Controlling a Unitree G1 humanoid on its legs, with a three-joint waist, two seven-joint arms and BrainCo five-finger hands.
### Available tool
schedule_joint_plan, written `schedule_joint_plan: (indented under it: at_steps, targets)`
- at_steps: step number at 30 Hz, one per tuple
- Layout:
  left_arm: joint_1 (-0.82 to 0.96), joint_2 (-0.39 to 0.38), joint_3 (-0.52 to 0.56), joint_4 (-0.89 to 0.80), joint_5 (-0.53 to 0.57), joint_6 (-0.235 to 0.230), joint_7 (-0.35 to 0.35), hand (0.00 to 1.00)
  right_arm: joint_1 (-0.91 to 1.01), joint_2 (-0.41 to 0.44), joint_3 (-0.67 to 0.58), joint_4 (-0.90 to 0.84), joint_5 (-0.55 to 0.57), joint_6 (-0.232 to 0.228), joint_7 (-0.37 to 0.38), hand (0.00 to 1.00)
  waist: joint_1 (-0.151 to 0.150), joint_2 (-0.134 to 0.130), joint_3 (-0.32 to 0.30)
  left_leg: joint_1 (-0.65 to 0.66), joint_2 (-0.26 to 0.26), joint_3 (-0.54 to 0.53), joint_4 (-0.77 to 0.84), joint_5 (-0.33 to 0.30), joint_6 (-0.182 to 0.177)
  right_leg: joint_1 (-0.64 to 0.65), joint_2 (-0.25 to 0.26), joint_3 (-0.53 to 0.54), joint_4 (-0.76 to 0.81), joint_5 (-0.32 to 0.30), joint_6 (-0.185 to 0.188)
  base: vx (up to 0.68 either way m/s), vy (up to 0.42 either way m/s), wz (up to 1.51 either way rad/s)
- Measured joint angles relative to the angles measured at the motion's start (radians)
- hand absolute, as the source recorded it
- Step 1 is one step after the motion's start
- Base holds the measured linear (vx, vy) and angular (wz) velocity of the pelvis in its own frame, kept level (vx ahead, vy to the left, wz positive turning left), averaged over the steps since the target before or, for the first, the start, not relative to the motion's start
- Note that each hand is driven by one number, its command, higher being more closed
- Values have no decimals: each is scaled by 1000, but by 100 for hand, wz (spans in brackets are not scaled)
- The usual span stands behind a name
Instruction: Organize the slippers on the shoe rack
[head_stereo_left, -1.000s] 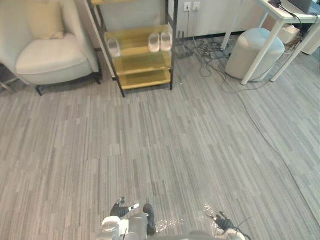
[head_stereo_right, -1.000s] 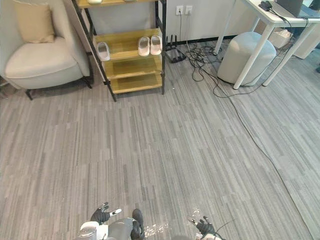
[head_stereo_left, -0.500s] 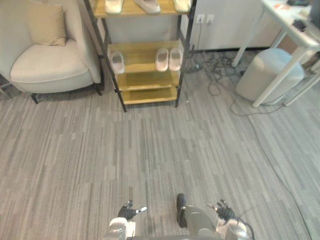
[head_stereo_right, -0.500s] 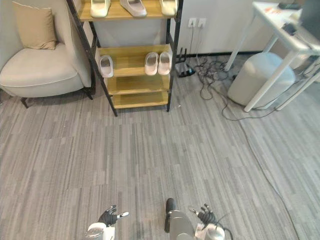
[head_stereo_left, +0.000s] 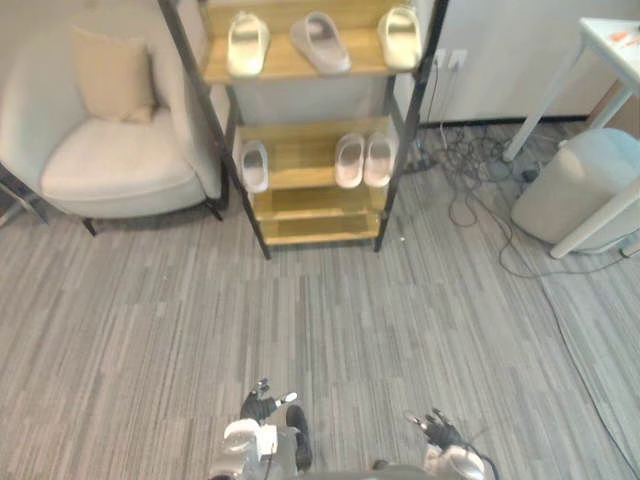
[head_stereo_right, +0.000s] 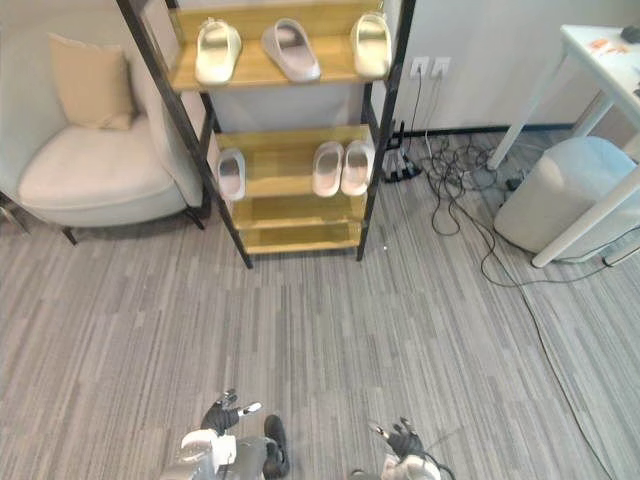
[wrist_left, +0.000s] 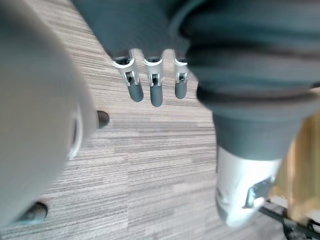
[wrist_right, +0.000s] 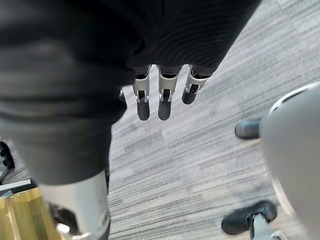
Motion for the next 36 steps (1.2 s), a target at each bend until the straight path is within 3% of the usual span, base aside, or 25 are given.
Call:
schedule_joint_plan:
  at_steps: [1,3,4,6,9,10,11,12,13,15,16,18,19,21,23,26,28,30,32,33,34,35,36]
  targets:
    - [0,0,-2,6,0,1,0,0,0,-1,-3,-1,-1,0,1,0,1,1,0,14,0,2,5,-18,-1,-17,-4,7,58,-5,7,375,179,-16]
    - [1,23,-23,34,0,3,-1,0,0,-1,-6,-3,-1,-2,8,0,2,-5,2,109,-15,9,-34,-59,4,-151,-34,43,431,-6,43,322,178,-10]
    - [2,33,-40,44,0,5,0,0,1,-1,-6,-3,-1,-4,11,0,-6,-6,4,137,-23,6,-50,-71,4,-191,-46,48,542,-18,55,353,168,10]
    - [4,51,-64,58,0,16,1,0,9,-3,3,-1,-1,-2,13,0,-16,-19,0,238,-43,1,-97,-98,3,-285,-61,7,709,-78,13,395,85,16]
    - [4,51,-76,71,0,20,1,0,2,-9,4,-8,-2,-6,13,0,-28,-5,5,326,-29,-16,-166,-101,3,-365,-27,-106,589,-112,-37,409,-24,20]
    - [3,47,-78,71,0,20,0,0,-5,-14,4,-16,-1,-6,14,0,-36,5,9,355,-7,-33,-194,-101,3,-407,17,-135,404,-87,-58,466,-101,31]
    - [3,46,-79,71,0,20,0,0,-6,-15,4,-17,-1,-6,14,0,-38,6,10,359,-3,-37,-197,-101,3,-412,24,-134,372,-74,-61,389,-116,38]
    - [6,48,-87,72,0,20,0,0,-6,-14,6,-20,-1,-5,14,0,-42,3,9,372,1,-49,-203,-104,-18,-407,51,-123,228,8,-61,431,-159,54]
    - [12,43,-89,79,0,20,-1,0,10,-20,1,-20,1,-8,15,0,-45,4,4,412,10,-81,-207,-141,-93,-375,79,-103,96,228,-135,436,-153,45]
    - [14,21,-76,82,1,19,-2,0,-1,-35,4,-17,-5,-4,14,0,-30,42,-8,414,44,-76,-203,-138,-110,-372,104,-108,101,217,-144,452,-162,9]
    - [10,-2,-72,83,3,19,-1,0,-2,-38,-4,-10,-16,-5,17,0,-37,66,-6,411,58,-88,-172,-121,-139,-344,114,-125,83,183,-148,382,-163,7]
    - [8,-12,-48,82,11,19,-4,0,-3,-40,-9,-7,-17,-5,15,0,-41,68,-5,383,74,-100,-77,-114,-150,-309,120,-131,64,171,-149,340,-188,23]
    - [8,-26,5,68,17,19,-4,0,3,-36,-4,-6,-17,-3,15,0,-36,65,-2,314,105,-118,139,-103,-170,-238,132,-131,26,158,-155,312,-167,17]
    - [16,-37,45,40,18,16,-3,0,13,-35,3,-11,-17,-3,13,0,-21,60,6,233,161,-121,390,-108,-182,-166,142,-131,1,130,-166,265,-69,-3]
    - [18,-44,58,17,19,16,-3,0,17,-32,3,-20,-16,-3,12,0,-21,59,8,152,202,-81,506,-132,-144,-109,145,-124,-2,93,-169,204,10,-7]
    - [23,-53,70,-8,18,13,-3,0,26,-27,3,-42,-15,-1,12,0,-16,58,8,62,210,-39,383,-144,-126,-71,136,-94,-37,84,-145,174,108,-22]
    - [20,-52,64,-6,17,12,-2,0,21,-27,1,-41,0,-2,12,0,-15,58,8,62,155,-59,83,-105,-120,-63,115,-71,-35,78,-103,260,246,-36]
    - [18,-31,25,8,17,10,-2,0,36,-12,-4,-31,5,-1,11,0,-16,21,-11,125,62,-56,-88,-18,-100,-64,63,-23,-57,80,-57,287,206,-7]
    - [7,-6,2,19,16,2,-1,0,30,0,-3,-4,4,0,12,0,-14,-9,-17,110,30,-48,-69,-23,-82,-49,36,-12,-105,95,-37,308,162,4]
    - [-1,4,-7,37,17,3,-2,0,25,1,-4,3,3,0,12,0,-13,-10,-15,116,17,-48,-47,-42,-57,-27,23,-13,-115,99,-29,254,136,-1]
    - [-1,7,-8,42,17,3,-3,0,25,1,-5,3,1,0,12,0,-13,-11,-15,130,12,-46,-47,-50,-55,-23,15,-13,-100,95,-24,245,123,-10]
    - [2,7,-8,50,17,3,-2,0,25,-2,-5,1,0,-2,13,0,-12,-1,-16,153,13,-42,-50,-67,-52,-39,11,-9,-37,82,-5,194,147,-40]
    - [5,6,-12,61,17,3,-3,0,19,-15,-3,-1,-1,-4,13,0,-7,24,-11,193,25,-28,-68,-105,-58,-111,11,7,143,45,26,183,165,-50]
